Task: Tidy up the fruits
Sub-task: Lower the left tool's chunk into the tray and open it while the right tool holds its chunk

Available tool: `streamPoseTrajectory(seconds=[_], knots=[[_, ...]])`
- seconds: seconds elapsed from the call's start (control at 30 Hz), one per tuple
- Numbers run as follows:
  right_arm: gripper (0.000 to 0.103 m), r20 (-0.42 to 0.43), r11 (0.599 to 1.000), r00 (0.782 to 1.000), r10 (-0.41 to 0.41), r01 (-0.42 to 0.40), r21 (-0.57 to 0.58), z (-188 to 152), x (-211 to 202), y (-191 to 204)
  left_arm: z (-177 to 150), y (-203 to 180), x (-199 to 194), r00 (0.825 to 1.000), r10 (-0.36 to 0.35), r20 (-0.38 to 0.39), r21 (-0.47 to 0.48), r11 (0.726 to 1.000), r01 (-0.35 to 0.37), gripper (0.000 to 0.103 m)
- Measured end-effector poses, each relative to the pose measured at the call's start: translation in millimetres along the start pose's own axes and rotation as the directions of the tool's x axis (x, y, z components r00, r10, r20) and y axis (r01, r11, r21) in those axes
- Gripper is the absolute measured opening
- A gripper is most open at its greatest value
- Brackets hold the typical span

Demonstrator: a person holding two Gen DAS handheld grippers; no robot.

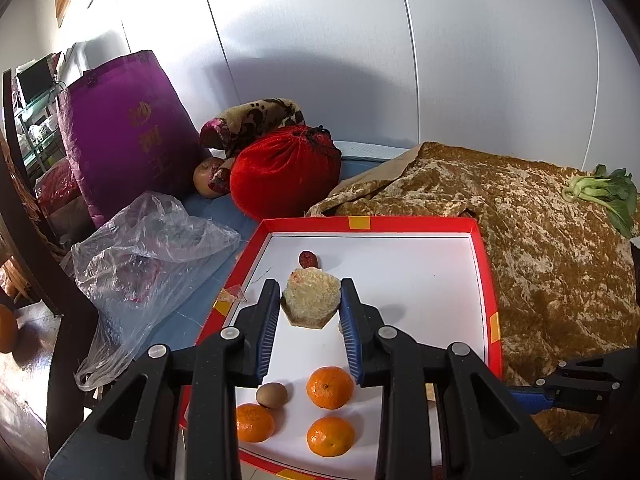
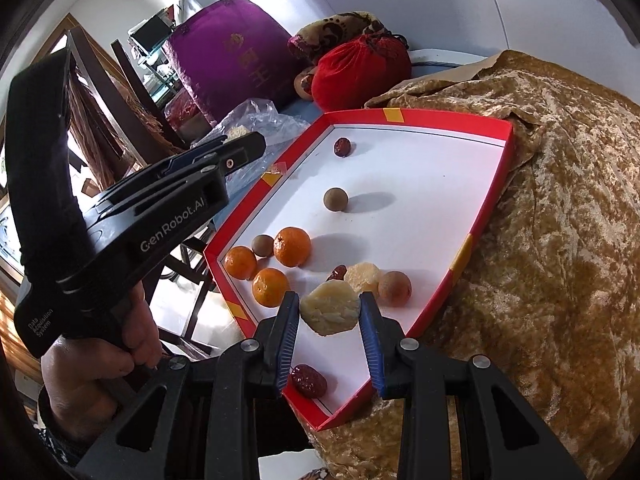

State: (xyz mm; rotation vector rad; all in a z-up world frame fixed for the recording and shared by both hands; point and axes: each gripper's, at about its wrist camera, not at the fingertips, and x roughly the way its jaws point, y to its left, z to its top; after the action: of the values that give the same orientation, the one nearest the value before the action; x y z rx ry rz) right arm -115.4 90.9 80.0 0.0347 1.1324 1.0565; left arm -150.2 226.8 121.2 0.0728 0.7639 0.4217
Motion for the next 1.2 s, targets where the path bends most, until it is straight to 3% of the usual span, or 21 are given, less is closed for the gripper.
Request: streamPoseTrajectory(seconds=[0.27, 0.6, 0.93, 1.2], knots=[[0.032, -0.045, 1.0, 0.999, -0.017, 0.016, -0.024, -8.5, 17.2, 4.1, -3.6, 1.2, 8.6, 0.999, -0.007, -0.043, 0.004, 1.0, 0.007, 0.028], [0.032, -0.039, 1.0, 0.999, -0.025, 0.025, -0.014, -7.8, 17.3, 2.4, -12.0, -1.3, 25.3, 0.99, -0.036, -0.134, 0.005, 0.999, 0.037, 0.028], [0.031, -0.095, 0.998, 0.995, -0.04, 0.035, -0.049, -13.3, 31.5, 9.4, -25.2, -1.7, 44.0, 0.965, -0.092, -0.246, -0.022, 0.996, 0.089, 0.028], [0.031, -0.081, 0.995, 0.993, -0.084, 0.078, -0.067, -9.7, 33.9, 9.2, -30.4, -7.2, 51.2, 0.956, -0.091, -0.28, 0.001, 0.995, 0.095, 0.028]])
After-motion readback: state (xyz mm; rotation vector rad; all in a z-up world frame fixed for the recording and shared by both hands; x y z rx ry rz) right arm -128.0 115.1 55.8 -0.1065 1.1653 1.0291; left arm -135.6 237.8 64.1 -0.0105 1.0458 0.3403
